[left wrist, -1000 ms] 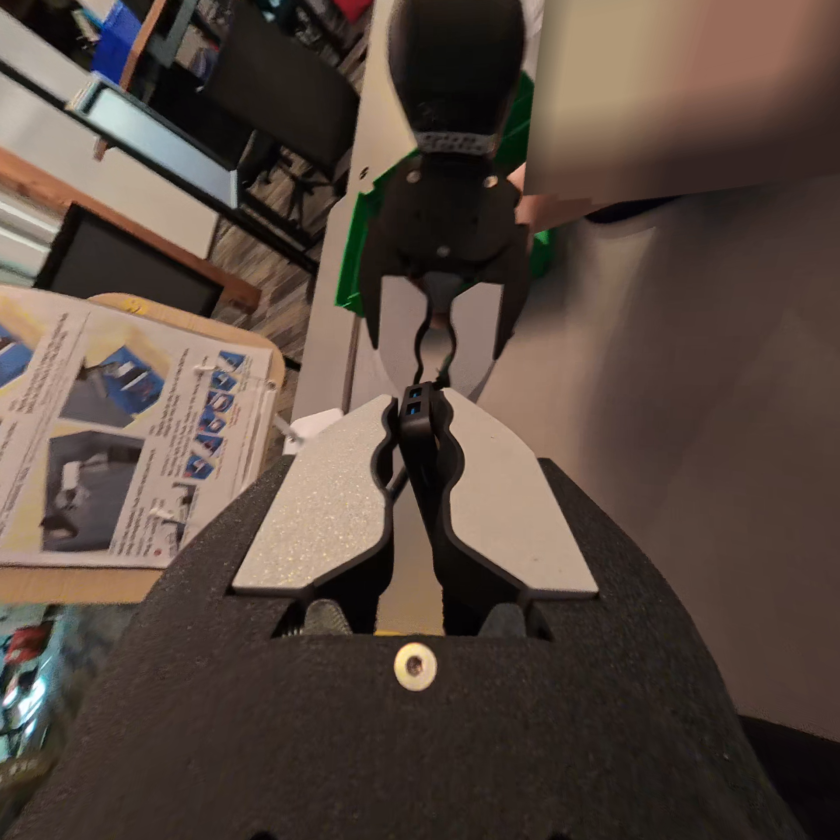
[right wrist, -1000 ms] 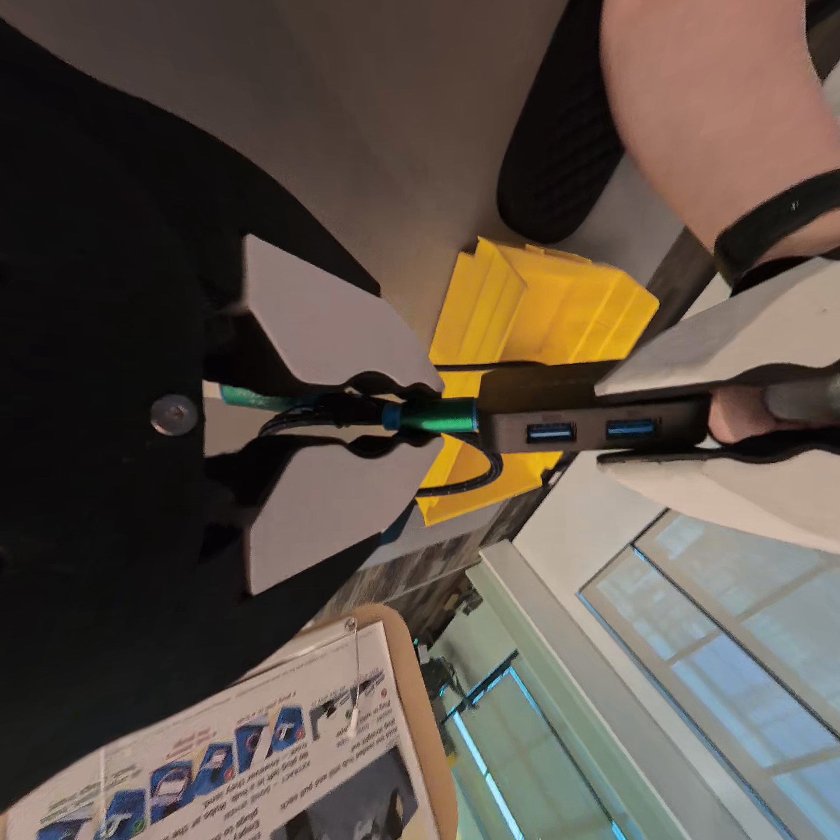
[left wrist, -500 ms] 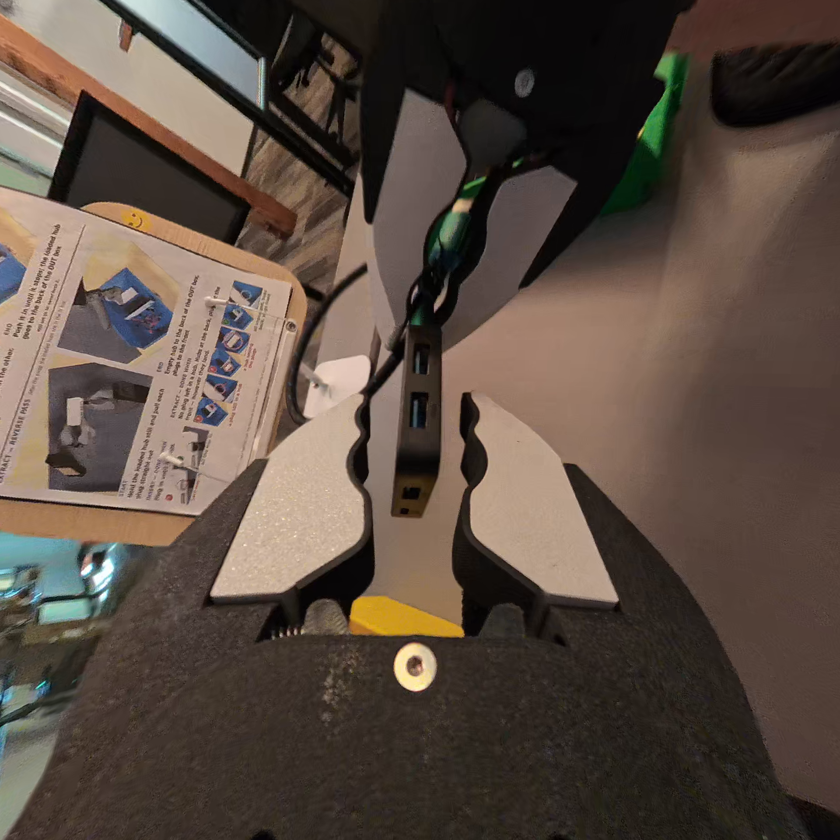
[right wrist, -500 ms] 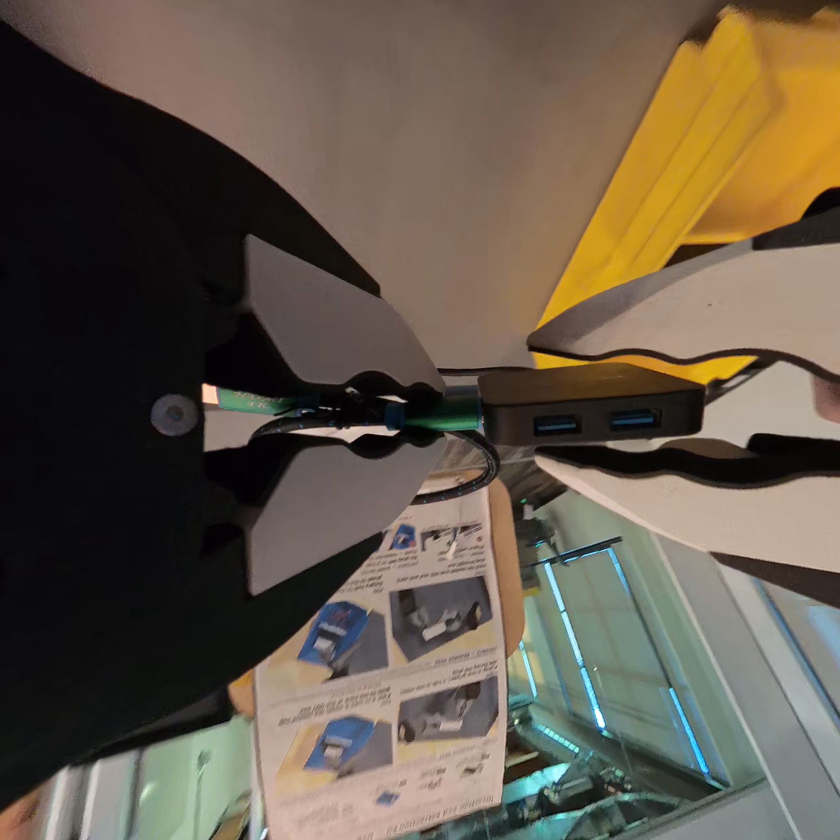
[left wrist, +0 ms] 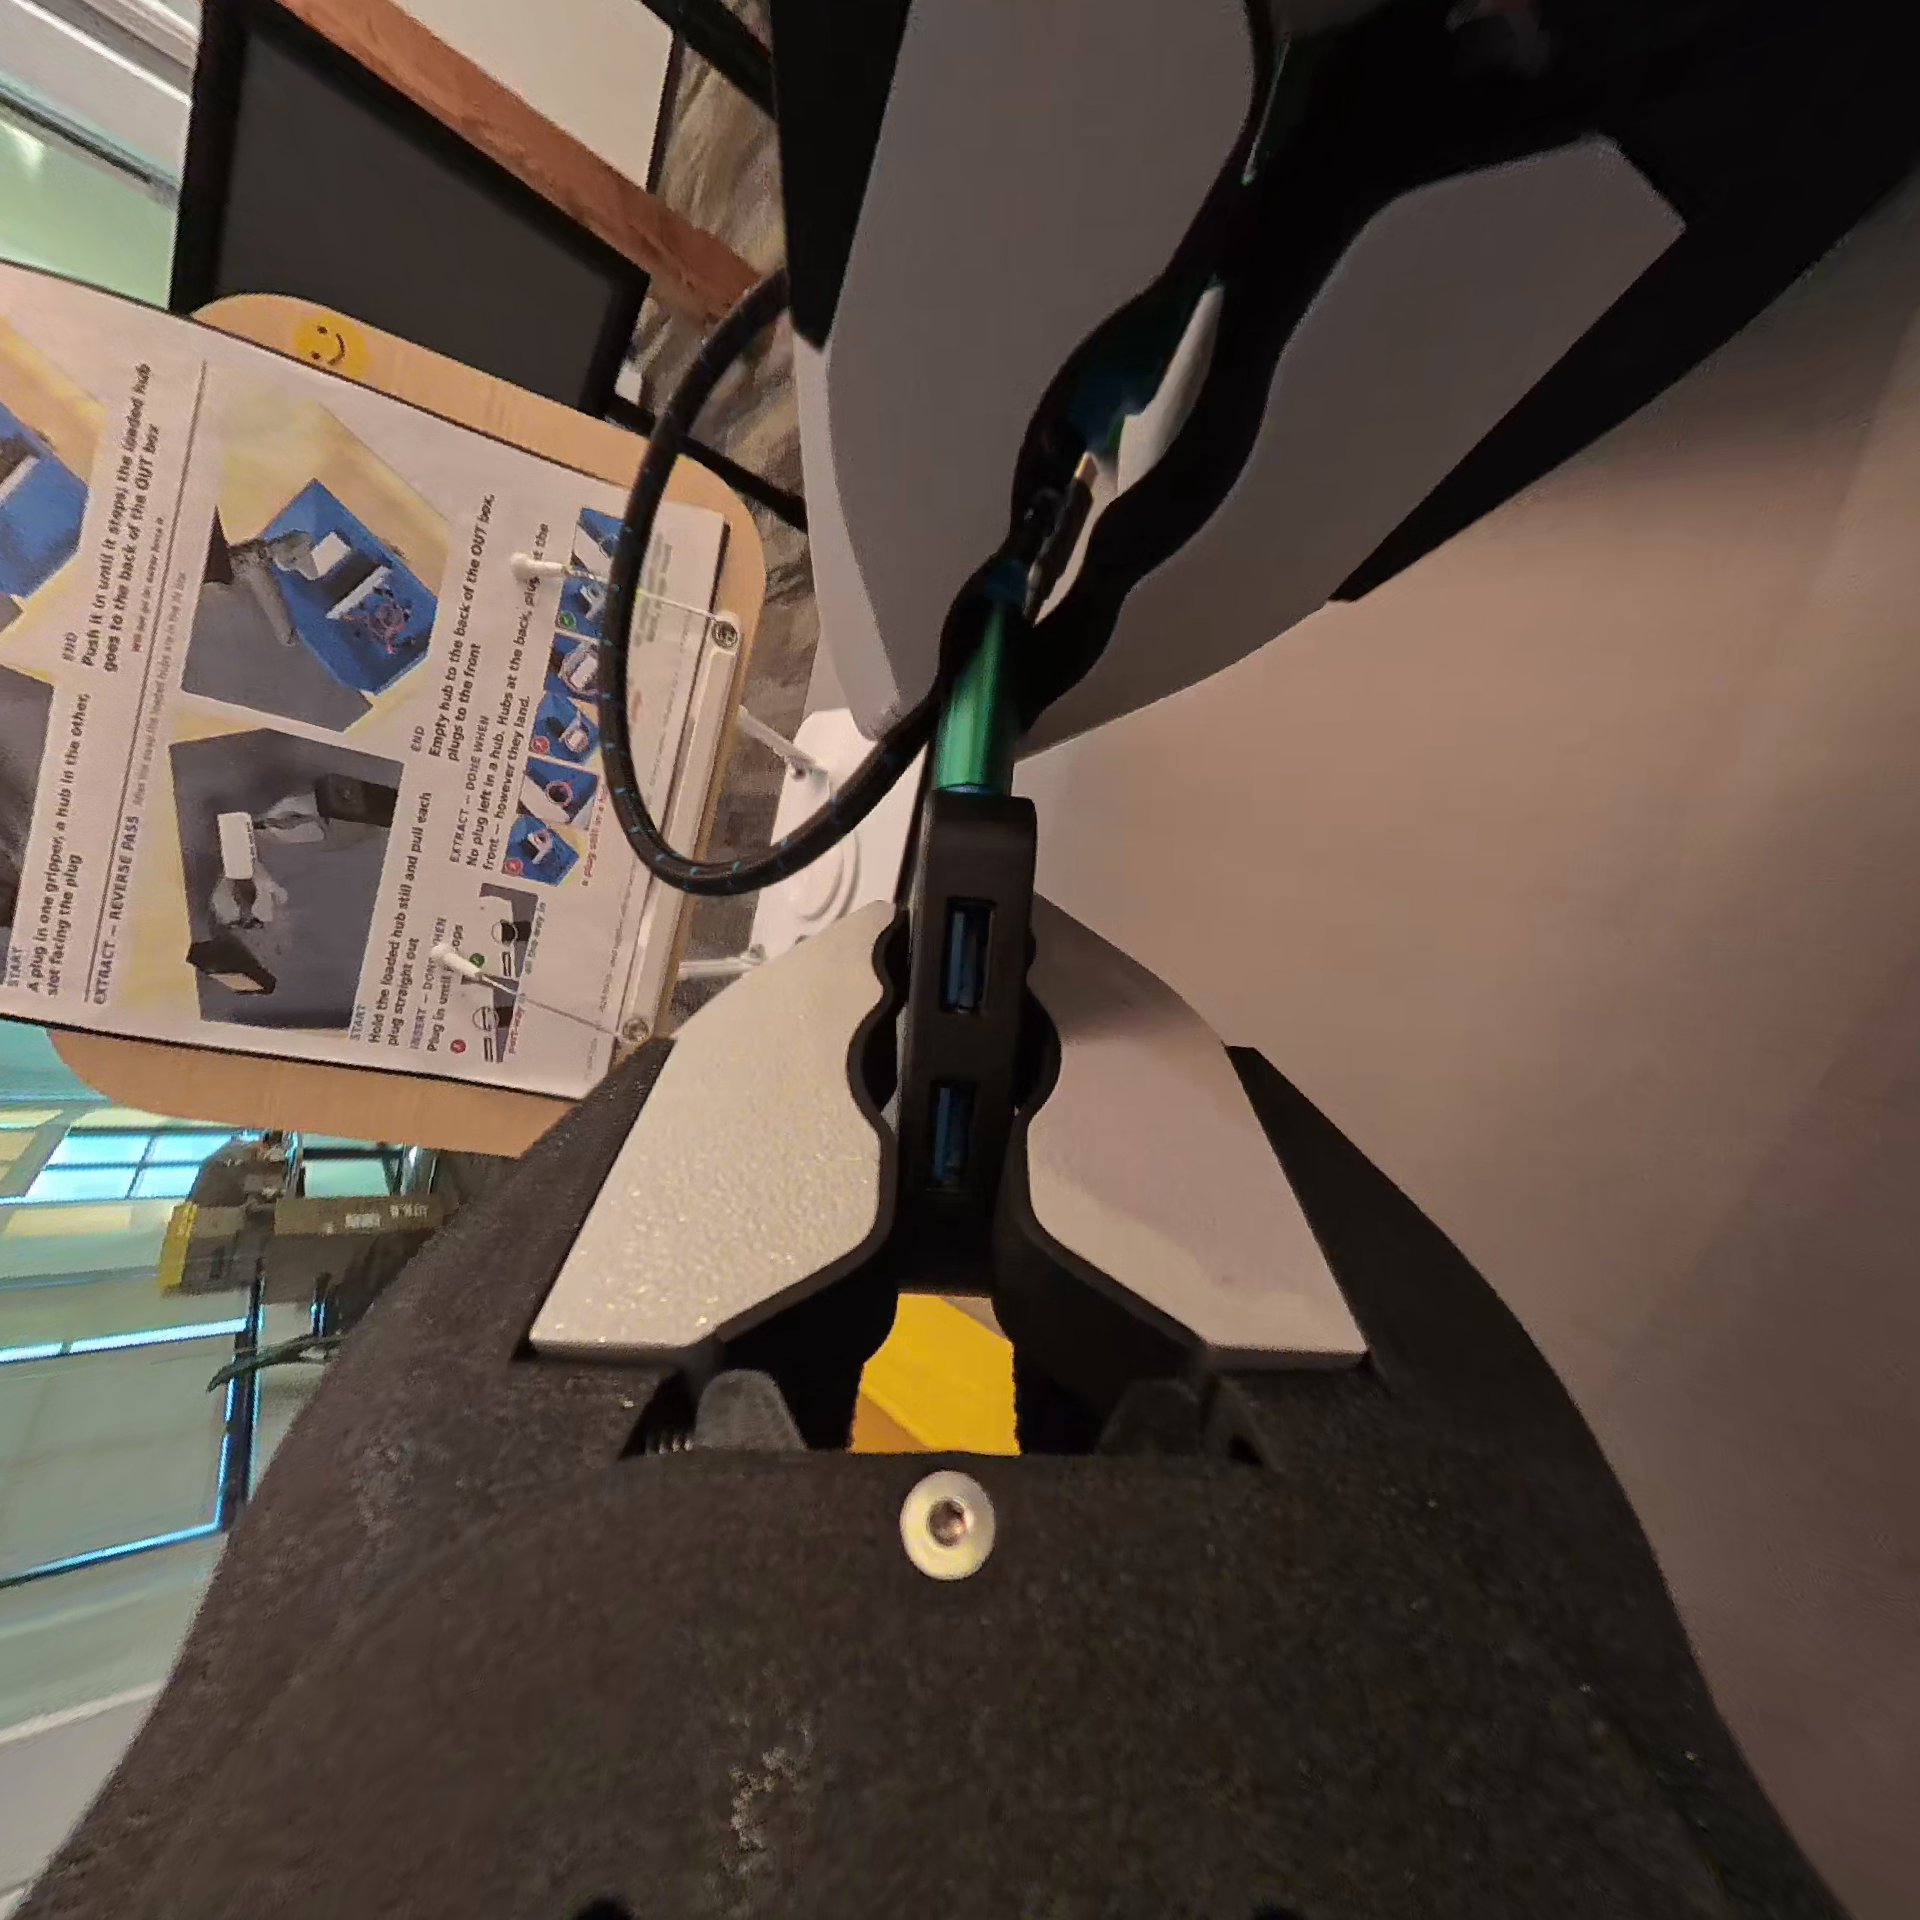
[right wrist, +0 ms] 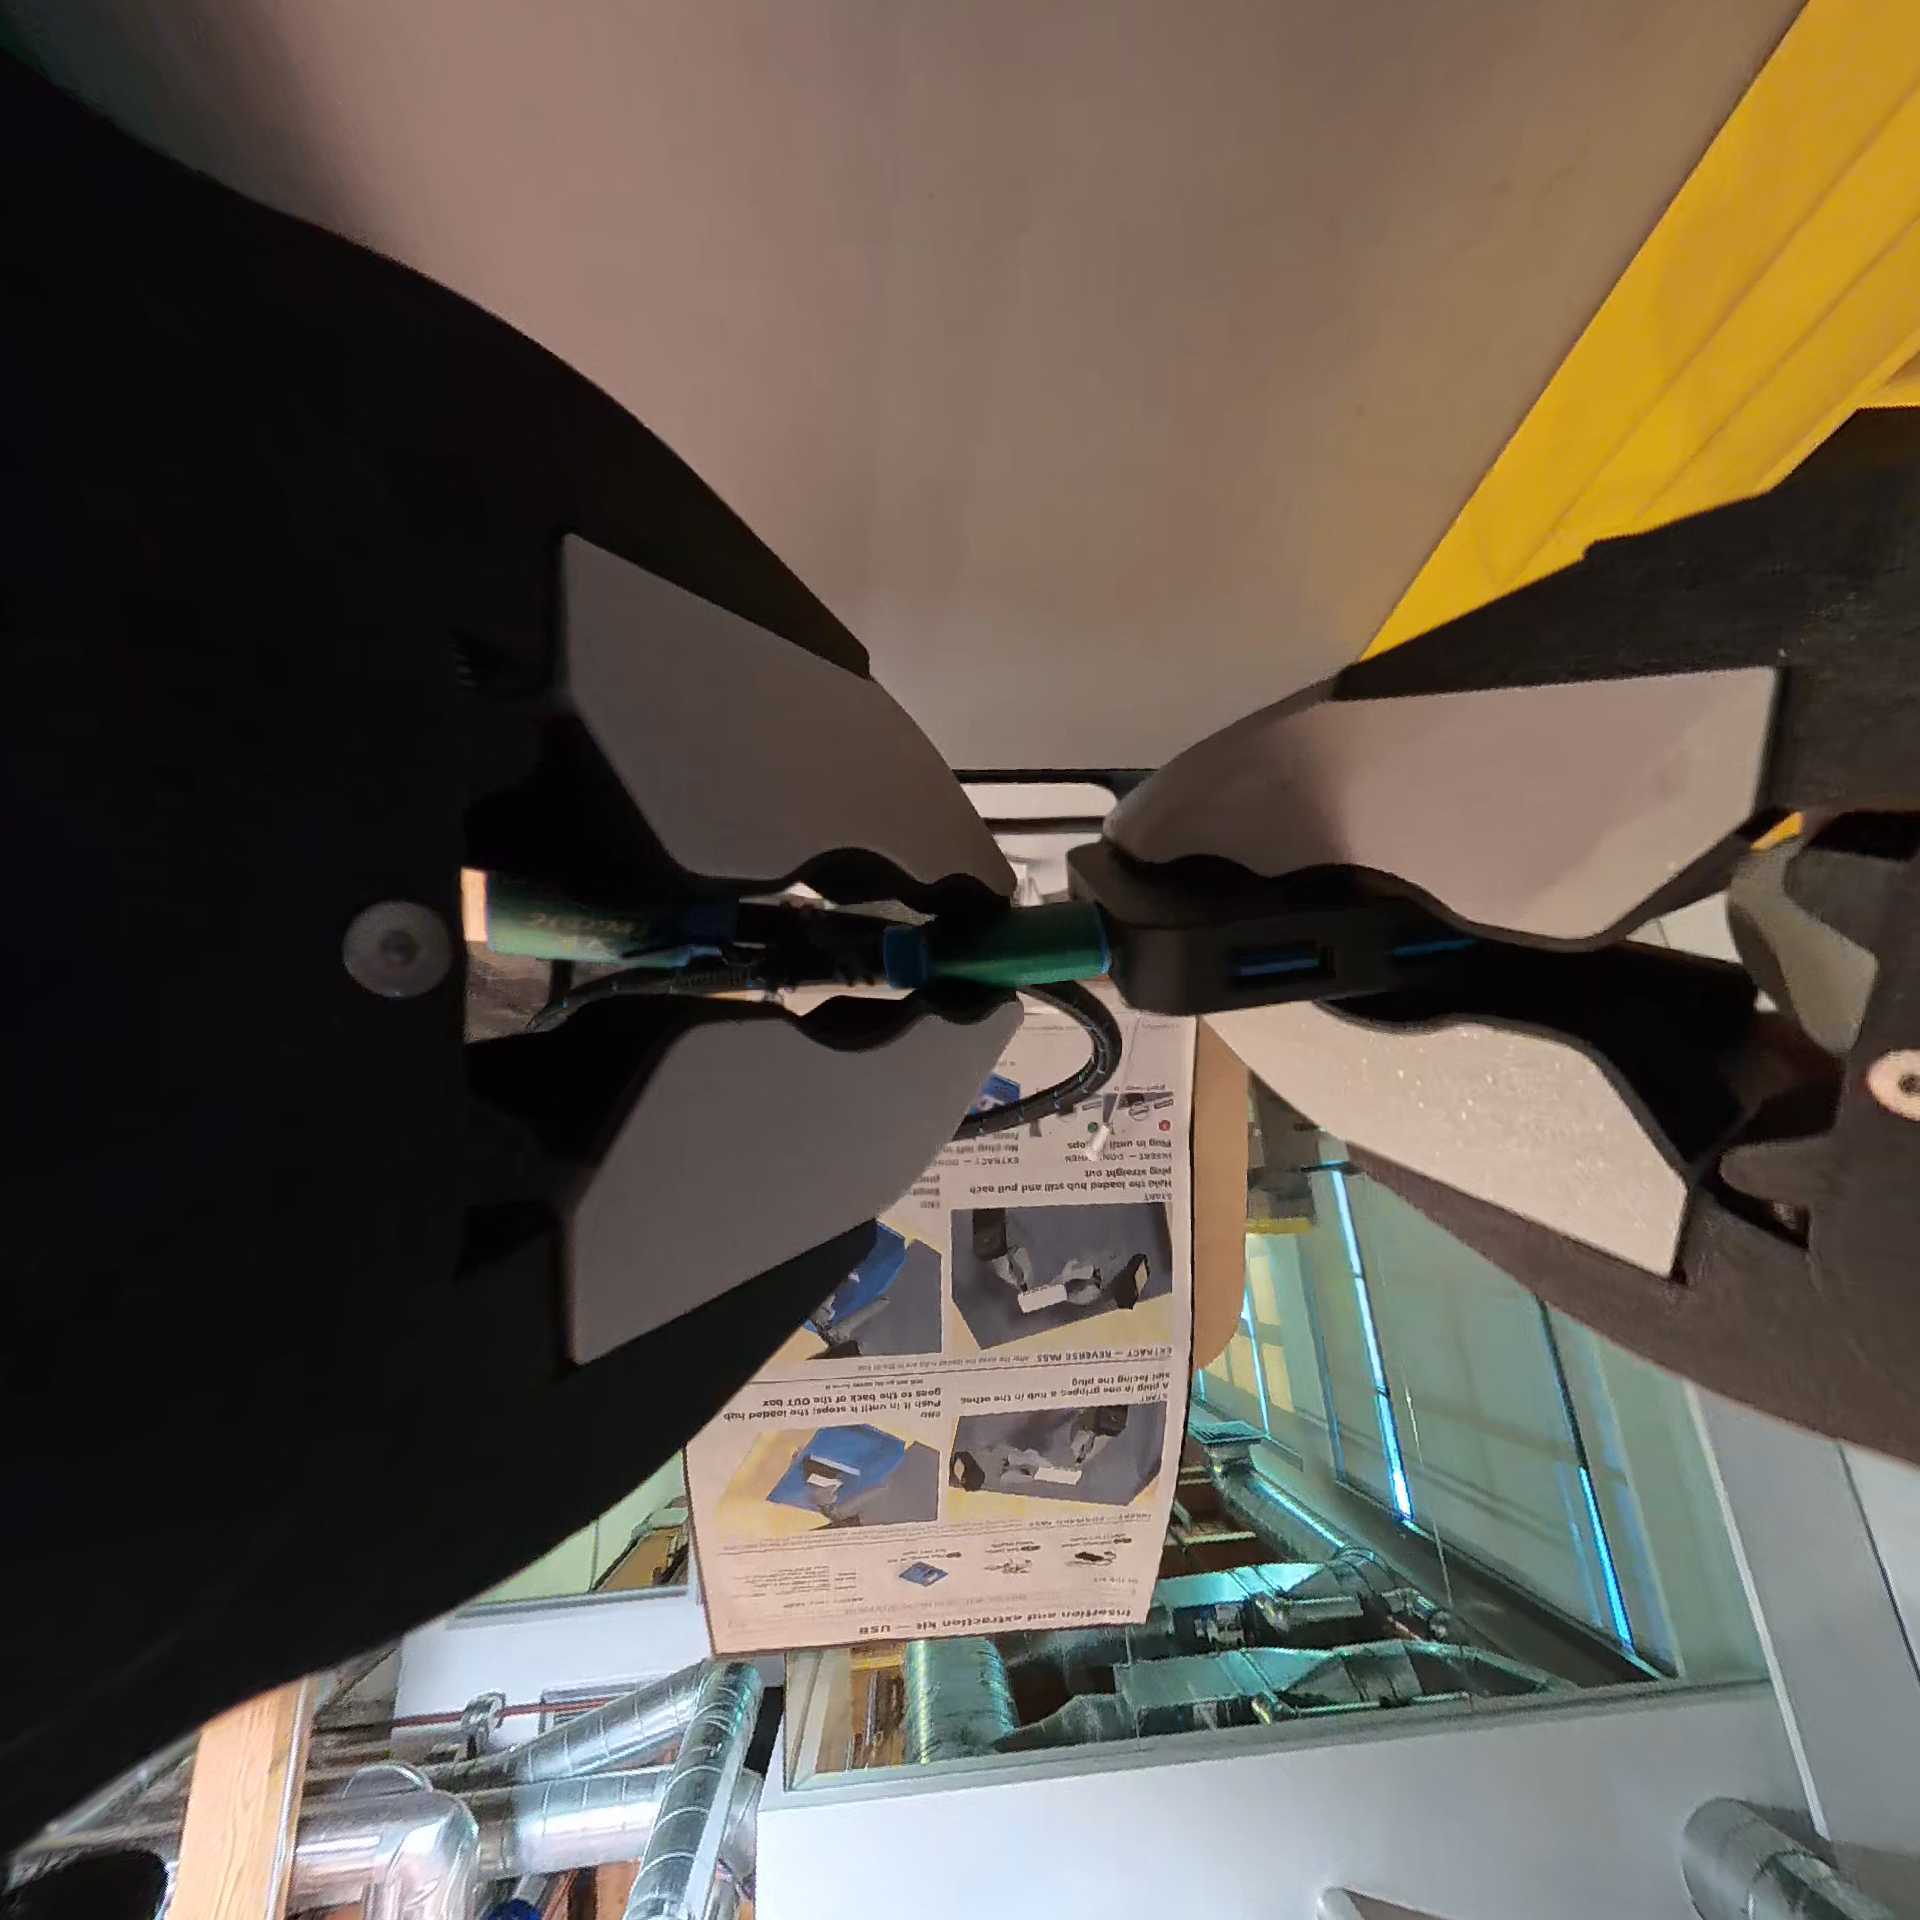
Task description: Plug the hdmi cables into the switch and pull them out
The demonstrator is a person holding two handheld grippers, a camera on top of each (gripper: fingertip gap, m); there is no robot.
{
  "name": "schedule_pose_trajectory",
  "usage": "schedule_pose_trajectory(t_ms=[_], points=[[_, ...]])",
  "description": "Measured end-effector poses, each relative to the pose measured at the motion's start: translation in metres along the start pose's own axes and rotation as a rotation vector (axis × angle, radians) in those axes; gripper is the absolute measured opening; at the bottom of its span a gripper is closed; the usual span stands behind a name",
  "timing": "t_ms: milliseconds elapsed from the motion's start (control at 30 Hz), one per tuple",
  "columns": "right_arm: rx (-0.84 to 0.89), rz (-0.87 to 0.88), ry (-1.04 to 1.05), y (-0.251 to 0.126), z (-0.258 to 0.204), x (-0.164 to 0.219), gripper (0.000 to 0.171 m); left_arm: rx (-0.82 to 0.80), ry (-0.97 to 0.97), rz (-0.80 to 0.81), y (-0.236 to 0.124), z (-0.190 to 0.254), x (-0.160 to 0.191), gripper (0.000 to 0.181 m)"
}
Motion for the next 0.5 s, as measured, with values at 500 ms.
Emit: schedule_pose_trajectory(t_ms=[500], points=[[-0.254,0.137,0.297,-0.019,0.016,0.009,0.013,-0.014,0.032,0.092,-0.001,0.003,-0.009,0.019]])
Point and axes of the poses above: each gripper's, where its closed fingertips meet, y out along the fingers, x out of its underside, z = x × y across the jaws, the point moved 7 cm from there along -y, back along the fingers, and after that the axes turned 10 degrees about x, right-handed, at the moved point
